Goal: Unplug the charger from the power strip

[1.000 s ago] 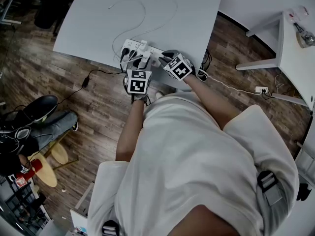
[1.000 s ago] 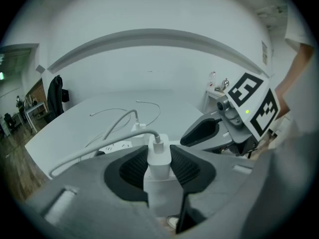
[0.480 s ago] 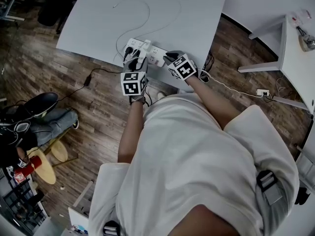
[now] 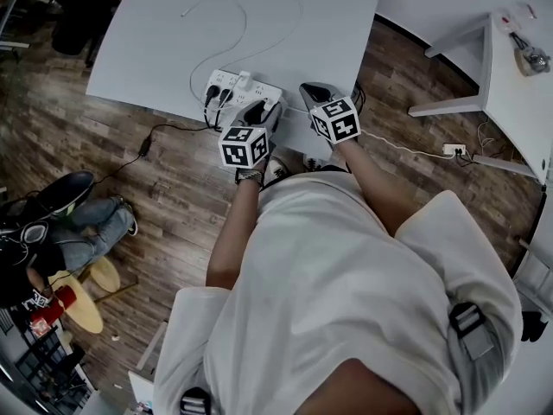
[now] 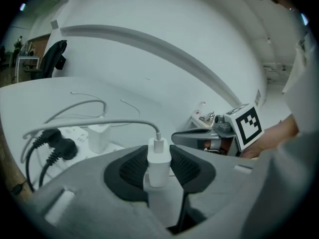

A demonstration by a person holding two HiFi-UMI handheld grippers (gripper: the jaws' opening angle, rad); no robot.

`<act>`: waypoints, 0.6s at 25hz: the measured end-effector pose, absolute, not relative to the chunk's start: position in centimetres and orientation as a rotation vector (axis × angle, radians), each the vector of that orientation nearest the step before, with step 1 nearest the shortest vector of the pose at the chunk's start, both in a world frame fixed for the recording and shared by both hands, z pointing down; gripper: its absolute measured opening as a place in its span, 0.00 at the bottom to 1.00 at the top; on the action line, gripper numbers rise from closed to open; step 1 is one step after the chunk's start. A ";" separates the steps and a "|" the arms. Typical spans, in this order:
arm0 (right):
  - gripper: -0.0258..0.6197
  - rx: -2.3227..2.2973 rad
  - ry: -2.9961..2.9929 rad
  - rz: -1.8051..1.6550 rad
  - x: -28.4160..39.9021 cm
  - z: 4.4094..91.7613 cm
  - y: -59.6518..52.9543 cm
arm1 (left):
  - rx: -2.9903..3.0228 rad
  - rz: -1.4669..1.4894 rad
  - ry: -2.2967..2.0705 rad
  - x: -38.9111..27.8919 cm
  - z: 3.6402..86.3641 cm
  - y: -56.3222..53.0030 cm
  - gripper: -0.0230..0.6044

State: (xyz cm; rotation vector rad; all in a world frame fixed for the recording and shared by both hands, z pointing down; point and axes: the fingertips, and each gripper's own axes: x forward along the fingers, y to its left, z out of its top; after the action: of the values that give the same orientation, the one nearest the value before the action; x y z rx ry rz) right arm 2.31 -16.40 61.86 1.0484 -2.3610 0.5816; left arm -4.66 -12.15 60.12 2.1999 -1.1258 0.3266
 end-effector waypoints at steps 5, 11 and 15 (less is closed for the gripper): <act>0.04 1.141 -2.345 0.594 5.8 60.6 -16.1 | 2.172 0.309 -1.027 -0.2 61.2 -12.7 0.26; 0.05 1.187 -2.310 0.600 8.9 60.4 -15.6 | 2.061 0.238 -0.987 2.5 62.8 -14.2 0.26; 0.04 1.194 -2.294 0.610 10.0 60.6 -15.4 | 1.971 0.175 -0.977 3.0 63.8 -14.7 0.27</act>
State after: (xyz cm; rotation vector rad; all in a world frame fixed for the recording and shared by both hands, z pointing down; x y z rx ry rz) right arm 9.99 -15.42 60.65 1.1943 -2.2937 0.6103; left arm 2.97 -14.70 63.76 1.9709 -0.9766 0.1750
